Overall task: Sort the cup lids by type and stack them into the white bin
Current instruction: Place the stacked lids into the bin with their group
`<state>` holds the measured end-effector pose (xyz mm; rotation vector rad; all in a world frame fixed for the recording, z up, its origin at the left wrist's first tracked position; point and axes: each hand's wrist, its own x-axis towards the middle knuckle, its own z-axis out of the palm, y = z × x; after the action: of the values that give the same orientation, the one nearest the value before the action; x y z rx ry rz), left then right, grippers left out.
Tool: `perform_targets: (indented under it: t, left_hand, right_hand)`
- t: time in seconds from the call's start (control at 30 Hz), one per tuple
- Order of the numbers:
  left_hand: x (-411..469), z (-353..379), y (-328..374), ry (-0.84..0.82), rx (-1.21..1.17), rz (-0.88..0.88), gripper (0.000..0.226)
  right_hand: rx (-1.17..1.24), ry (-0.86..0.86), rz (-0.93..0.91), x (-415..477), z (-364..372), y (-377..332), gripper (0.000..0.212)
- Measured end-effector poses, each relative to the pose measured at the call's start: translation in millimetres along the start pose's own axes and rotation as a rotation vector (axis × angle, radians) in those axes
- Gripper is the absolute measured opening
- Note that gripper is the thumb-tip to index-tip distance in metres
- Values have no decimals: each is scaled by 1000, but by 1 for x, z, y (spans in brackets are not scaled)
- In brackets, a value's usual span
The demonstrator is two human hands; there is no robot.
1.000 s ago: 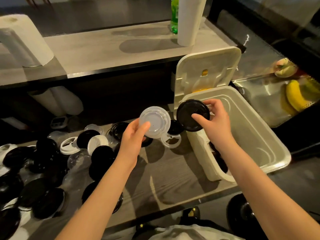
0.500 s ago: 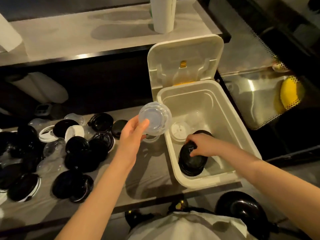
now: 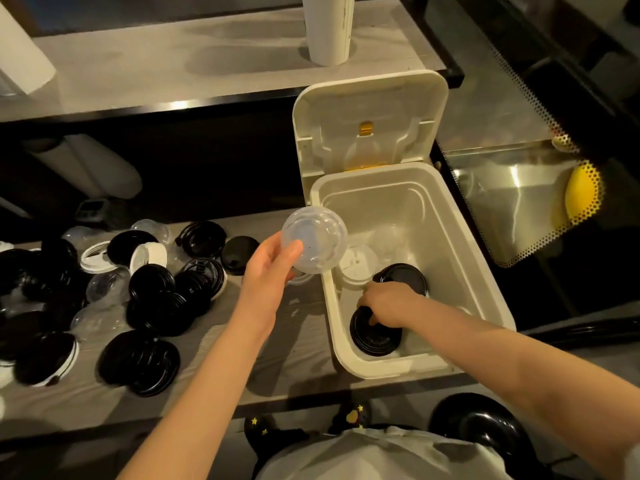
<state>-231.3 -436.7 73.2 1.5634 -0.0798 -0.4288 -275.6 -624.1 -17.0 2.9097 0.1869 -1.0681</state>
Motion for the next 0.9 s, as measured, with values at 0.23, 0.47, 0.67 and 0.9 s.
perform_targets:
  t: [0.23,0.47,0.67,0.9]
  left_hand:
    - [5,-4,0,-19,59,-12,51]
    - [28,2,20,-47,212,20,42]
    - [48,28,35,-94,316,42,69]
    - [62,49,34,-170,382,56,69]
  right_hand:
    - [187,109,35,-10,-8,4,38]
    - [1142,791,3,-51,-70,25,51]
    - [1397,597,-253,-73,-100,31,67]
    - [1654,649,-223,-68,-88,49,52]
